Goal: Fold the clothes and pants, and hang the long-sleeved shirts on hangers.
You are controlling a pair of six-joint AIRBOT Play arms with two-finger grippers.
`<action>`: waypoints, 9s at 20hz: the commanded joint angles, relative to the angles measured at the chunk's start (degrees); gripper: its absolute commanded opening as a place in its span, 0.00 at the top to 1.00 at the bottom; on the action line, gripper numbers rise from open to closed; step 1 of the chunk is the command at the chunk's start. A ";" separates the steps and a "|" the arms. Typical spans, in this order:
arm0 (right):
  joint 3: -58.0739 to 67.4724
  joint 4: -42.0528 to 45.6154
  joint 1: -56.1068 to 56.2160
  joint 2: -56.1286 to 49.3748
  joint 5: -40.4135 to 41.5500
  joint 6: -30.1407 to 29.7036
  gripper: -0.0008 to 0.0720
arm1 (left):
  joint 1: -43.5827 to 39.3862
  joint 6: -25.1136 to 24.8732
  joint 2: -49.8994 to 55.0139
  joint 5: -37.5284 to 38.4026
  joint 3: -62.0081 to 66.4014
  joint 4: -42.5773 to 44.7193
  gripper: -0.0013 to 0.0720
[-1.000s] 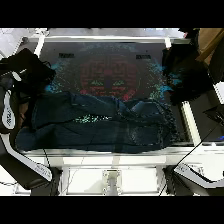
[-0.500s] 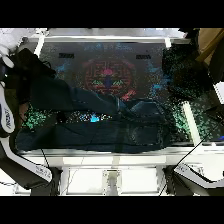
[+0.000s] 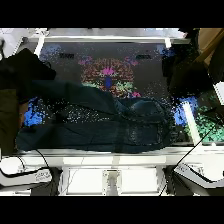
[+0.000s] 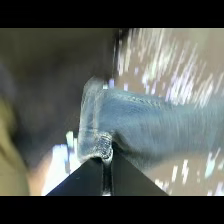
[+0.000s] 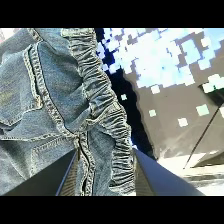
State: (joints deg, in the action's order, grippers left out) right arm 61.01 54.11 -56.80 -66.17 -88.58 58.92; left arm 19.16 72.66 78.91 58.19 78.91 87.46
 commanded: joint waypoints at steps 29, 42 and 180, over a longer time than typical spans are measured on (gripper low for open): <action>0.02 -4.98 3.15 1.66 -1.03 7.08 0.46 | 7.72 10.88 22.40 -6.05 3.67 -11.50 0.05; 0.02 -4.22 11.47 1.66 7.04 7.04 0.46 | 6.19 5.68 25.00 -5.01 7.39 -20.28 0.96; 29.59 3.74 20.06 -30.27 23.04 11.13 0.94 | -6.10 20.20 23.06 -3.72 18.60 4.52 0.94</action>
State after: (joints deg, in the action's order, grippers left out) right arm 90.59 57.98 -37.63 -96.36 -68.34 69.93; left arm 13.32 93.56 99.66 53.19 97.54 91.83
